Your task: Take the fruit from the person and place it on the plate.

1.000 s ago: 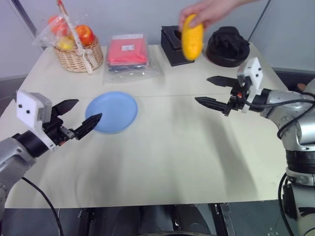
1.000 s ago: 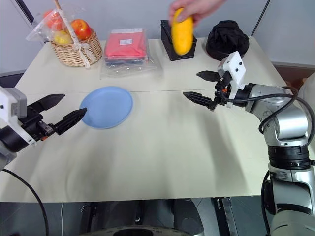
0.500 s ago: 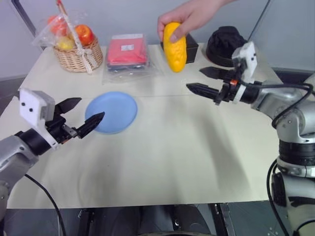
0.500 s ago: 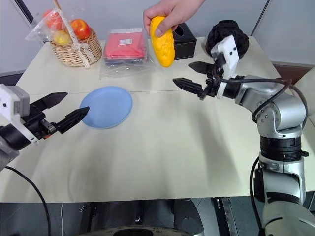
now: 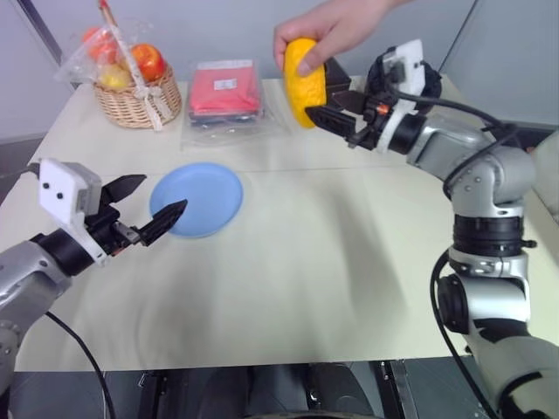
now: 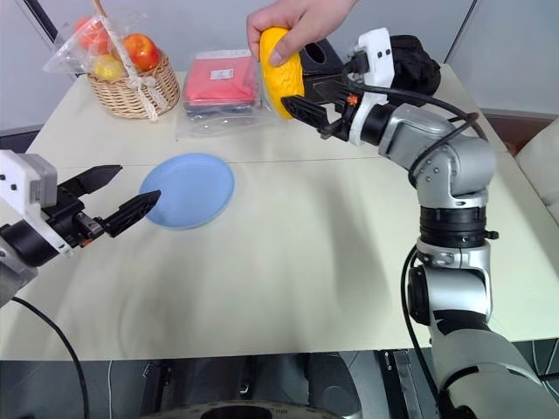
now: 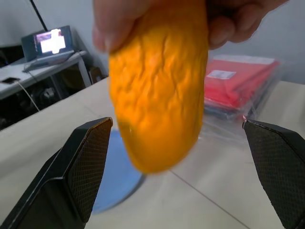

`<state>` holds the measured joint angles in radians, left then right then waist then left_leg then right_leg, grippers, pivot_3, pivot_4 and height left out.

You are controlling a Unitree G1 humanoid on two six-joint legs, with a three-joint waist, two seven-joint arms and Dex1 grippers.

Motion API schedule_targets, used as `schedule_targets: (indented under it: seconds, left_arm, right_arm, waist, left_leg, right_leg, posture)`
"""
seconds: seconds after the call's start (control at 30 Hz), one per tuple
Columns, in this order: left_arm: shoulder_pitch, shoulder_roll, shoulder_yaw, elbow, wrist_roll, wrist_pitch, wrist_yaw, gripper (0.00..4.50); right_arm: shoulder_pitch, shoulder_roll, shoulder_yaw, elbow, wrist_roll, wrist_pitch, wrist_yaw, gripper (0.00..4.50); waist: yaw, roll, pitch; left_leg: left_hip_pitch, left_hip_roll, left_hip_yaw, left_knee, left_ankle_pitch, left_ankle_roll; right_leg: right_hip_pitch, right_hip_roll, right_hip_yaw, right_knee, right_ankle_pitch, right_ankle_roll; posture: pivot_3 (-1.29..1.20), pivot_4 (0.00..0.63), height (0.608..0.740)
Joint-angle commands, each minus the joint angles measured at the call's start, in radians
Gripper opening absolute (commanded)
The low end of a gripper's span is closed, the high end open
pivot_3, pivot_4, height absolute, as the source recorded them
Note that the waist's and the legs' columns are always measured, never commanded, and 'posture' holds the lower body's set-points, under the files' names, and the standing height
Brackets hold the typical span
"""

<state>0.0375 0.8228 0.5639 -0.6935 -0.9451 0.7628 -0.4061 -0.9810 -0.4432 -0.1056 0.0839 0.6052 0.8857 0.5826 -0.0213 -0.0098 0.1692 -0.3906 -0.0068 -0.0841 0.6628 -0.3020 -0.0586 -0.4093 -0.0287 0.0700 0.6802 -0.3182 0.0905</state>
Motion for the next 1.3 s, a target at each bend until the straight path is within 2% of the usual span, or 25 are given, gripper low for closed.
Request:
schedule_targets:
  seconds: [0.03, 0.4, 0.5, 0.53, 0.57, 0.97, 1.1, 1.3]
  left_arm:
    - [0.004, 0.001, 0.020, -0.036, 0.004, -0.013, 0.012, 4.50]
    - [0.008, -0.010, 0.011, -0.050, 0.005, -0.019, 0.035, 4.50]
    - [0.010, -0.012, 0.011, -0.052, 0.005, -0.020, 0.041, 4.50]
    - [0.010, -0.013, 0.011, -0.053, 0.005, -0.020, 0.042, 4.50]
    - [0.010, -0.013, 0.012, -0.053, 0.005, -0.021, 0.043, 4.50]
    - [0.011, -0.017, 0.020, -0.037, 0.024, -0.030, 0.046, 4.50]
    - [0.014, -0.033, 0.070, -0.023, -0.001, -0.021, 0.062, 4.50]
    - [0.052, -0.035, 0.107, -0.050, -0.014, -0.010, 0.078, 4.50]
  right_arm:
    - [-0.050, 0.021, 0.001, -0.004, -0.006, -0.029, 0.004, 4.47]
    - [-0.107, 0.094, 0.034, 0.076, -0.051, -0.078, 0.017, 4.47]
    - [-0.115, 0.108, 0.035, 0.093, -0.058, -0.096, 0.021, 3.77]
    - [-0.117, 0.111, 0.036, 0.096, -0.061, -0.101, 0.023, 3.17]
    - [-0.118, 0.112, 0.041, 0.094, -0.066, -0.109, 0.029, 2.85]
    - [-0.109, 0.126, 0.062, 0.095, -0.093, -0.137, 0.053, 2.85]
    - [-0.006, 0.267, 0.156, 0.077, -0.147, -0.290, 0.050, 2.85]
    - [0.048, 0.436, 0.255, 0.187, -0.227, -0.415, 0.047, 2.85]
  waist:
    - [0.000, 0.000, 0.000]
    - [0.000, 0.000, 0.000]
    - [-0.001, 0.000, 0.000]
    - [-0.001, 0.000, 0.000]
    - [-0.002, 0.000, 0.000]
    - [-0.003, 0.001, 0.000]
    - [-0.022, 0.000, 0.000]
    - [-0.036, 0.001, 0.000]
  left_leg:
    - [0.000, 0.000, 0.000, 0.000, 0.000, 0.000]
    - [0.000, 0.000, 0.000, 0.000, 0.000, 0.000]
    - [0.000, 0.000, 0.000, 0.000, 0.000, 0.000]
    - [0.000, 0.000, 0.000, 0.000, 0.000, 0.000]
    - [0.000, 0.000, 0.000, 0.000, 0.000, 0.000]
    - [0.000, 0.000, 0.000, 0.000, 0.000, 0.000]
    - [0.000, 0.000, 0.000, -0.001, 0.000, 0.000]
    - [-0.001, 0.001, 0.000, -0.002, 0.001, -0.001]
  right_leg:
    - [0.000, 0.000, 0.000, 0.000, 0.000, 0.000]
    - [0.000, 0.000, 0.000, 0.000, 0.000, 0.000]
    - [0.000, 0.000, 0.000, 0.000, 0.000, 0.000]
    - [0.000, 0.000, 0.000, 0.000, 0.000, 0.000]
    - [0.000, 0.000, 0.000, 0.000, 0.000, 0.000]
    - [0.000, 0.000, 0.000, 0.000, 0.000, 0.000]
    - [0.000, 0.000, 0.000, 0.000, 0.000, 0.000]
    - [-0.003, 0.001, 0.000, 0.001, 0.000, 0.000]
  posture:
    - [0.00, 0.150, 0.740]
    - [0.00, 0.150, 0.740]
    - [0.00, 0.150, 0.740]
    - [0.00, 0.150, 0.740]
    - [0.00, 0.150, 0.740]
    - [0.00, 0.150, 0.740]
    - [0.00, 0.150, 0.740]
    - [0.00, 0.150, 0.740]
